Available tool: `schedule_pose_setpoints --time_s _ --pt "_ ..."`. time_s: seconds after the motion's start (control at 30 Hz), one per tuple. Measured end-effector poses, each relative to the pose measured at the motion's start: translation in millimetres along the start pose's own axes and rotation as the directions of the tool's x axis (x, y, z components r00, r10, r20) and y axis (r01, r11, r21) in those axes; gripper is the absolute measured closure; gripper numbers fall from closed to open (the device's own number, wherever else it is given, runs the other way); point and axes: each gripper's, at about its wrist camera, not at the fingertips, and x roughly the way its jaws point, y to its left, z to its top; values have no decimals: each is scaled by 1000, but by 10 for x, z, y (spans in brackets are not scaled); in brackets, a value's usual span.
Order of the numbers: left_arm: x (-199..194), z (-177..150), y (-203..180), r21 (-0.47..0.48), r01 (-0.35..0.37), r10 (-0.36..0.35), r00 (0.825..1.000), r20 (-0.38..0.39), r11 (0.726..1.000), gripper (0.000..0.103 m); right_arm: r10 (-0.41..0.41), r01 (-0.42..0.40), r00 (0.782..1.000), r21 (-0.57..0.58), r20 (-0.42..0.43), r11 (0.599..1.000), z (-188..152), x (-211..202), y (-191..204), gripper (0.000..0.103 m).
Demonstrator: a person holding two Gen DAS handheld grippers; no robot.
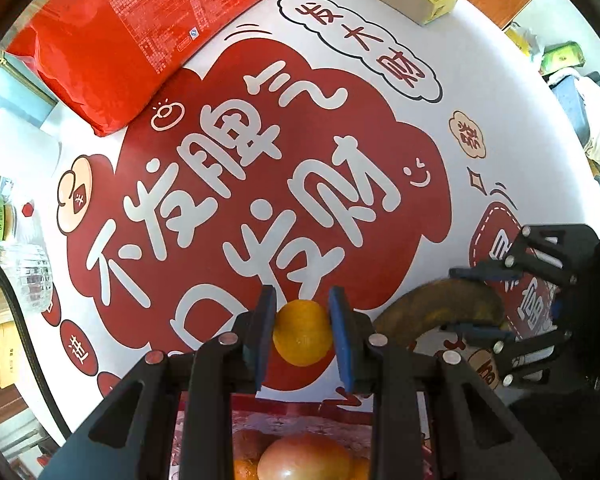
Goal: Organize fruits
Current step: 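Grasp the last orange with the left tool while the right tool grasps the banana, then carry the orange and banana into the pink bowl and open both tools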
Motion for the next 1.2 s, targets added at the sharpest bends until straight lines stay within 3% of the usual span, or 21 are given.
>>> schedule_pose_setpoints --time_s 0.17,0.33,0.53,0.87,1.2 --pt "-103 40 -76 -6 -30 30 999 12 1000 78 -34 33 999 61 12 998 -33 -130 -151 68" --pt "-477 47 -179 -47 -11 16 994 106 999 78 -66 61 997 115 40 991 -59 -320 -281 68" --pt "-989 -126 -354 -100 -2 26 969 245 995 78 -104 91 990 139 93 986 -7 -614 -242 68" --pt "-1504 -898 -457 -152 -15 67 936 345 988 78 -89 60 983 177 163 982 183 -932 185 68" --pt "-1531 -1856 -159 -332 -6 121 937 328 943 78 -72 11 983 341 168 940 332 -773 693 68"
